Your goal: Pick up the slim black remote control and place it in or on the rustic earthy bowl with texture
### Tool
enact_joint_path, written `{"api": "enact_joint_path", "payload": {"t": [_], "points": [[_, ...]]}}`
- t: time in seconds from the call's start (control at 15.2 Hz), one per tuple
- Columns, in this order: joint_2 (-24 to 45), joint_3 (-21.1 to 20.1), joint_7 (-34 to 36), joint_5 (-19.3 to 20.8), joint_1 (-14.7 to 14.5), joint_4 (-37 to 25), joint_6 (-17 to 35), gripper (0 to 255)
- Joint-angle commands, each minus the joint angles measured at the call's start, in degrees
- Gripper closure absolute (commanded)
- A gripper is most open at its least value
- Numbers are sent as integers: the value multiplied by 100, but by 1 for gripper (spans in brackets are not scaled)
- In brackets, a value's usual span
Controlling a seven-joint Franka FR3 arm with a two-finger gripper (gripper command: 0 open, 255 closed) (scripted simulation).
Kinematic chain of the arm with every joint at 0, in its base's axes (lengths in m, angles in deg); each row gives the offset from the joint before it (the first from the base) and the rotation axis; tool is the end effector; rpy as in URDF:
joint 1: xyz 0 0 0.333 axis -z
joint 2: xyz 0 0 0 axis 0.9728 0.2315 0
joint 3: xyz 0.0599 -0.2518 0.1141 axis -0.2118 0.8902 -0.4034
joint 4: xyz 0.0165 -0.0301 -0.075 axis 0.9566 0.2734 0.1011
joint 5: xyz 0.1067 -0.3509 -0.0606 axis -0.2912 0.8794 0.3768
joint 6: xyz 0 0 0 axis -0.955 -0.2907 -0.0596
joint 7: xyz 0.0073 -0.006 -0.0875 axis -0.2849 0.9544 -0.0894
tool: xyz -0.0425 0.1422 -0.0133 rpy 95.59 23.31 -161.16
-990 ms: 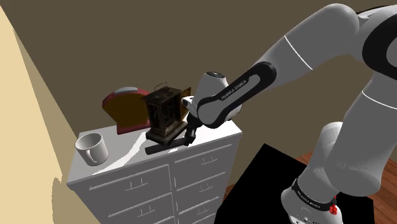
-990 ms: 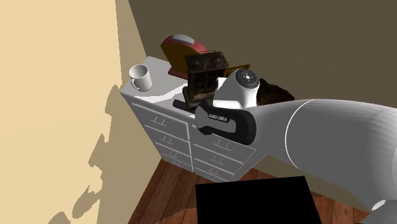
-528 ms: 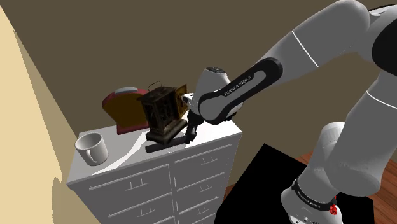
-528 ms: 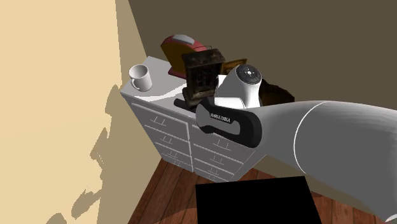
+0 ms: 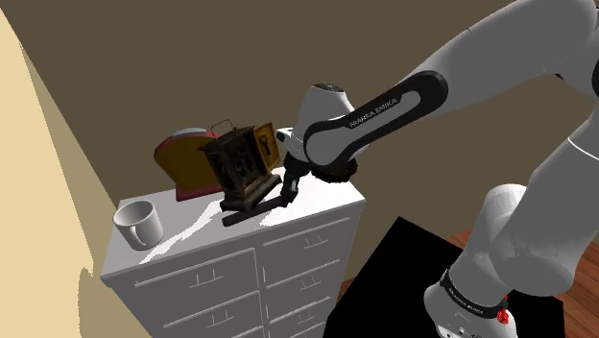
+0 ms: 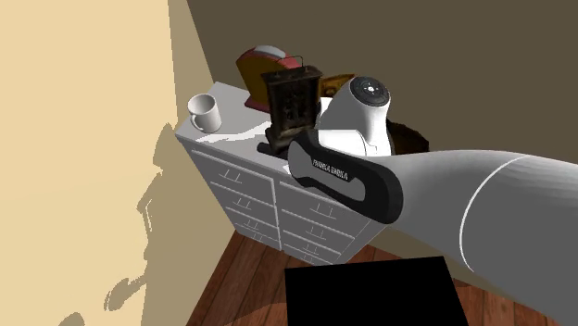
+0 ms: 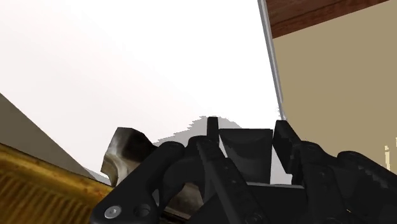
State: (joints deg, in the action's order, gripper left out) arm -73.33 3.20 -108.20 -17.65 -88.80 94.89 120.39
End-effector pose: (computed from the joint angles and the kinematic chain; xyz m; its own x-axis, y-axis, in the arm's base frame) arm 0.4686 0.1294 0.3080 0.7163 0.6377 0.2833 0.6665 -0.7455 -0.0073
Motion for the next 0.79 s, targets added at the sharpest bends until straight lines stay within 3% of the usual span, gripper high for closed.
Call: {"api": "enact_joint_path", "payload": {"t": [0.0, 0.73], "points": [[-87, -12, 84, 63, 9, -100, -171, 255], [-562, -24, 304, 256, 86, -524, -1060, 255]]}}
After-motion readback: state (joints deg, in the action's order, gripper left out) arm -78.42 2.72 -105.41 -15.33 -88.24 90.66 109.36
